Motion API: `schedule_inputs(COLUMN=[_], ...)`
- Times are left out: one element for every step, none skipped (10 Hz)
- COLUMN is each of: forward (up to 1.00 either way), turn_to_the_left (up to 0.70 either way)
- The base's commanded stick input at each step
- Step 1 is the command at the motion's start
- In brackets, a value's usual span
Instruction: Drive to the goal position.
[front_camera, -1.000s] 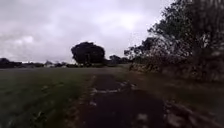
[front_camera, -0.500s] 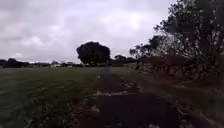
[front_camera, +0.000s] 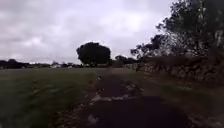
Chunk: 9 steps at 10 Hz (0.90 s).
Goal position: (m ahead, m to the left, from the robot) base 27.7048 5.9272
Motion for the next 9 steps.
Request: schedule_inputs(forward=[0.50, 0.50, 0.50, 0.50, 0.50, 0.50, 0.50, 0.50, 0.50], turn_to_the_left=[-0.25, -0.25, -0.25, -0.25, -0.25, 0.00, 0.00, 0.00, 0.00])
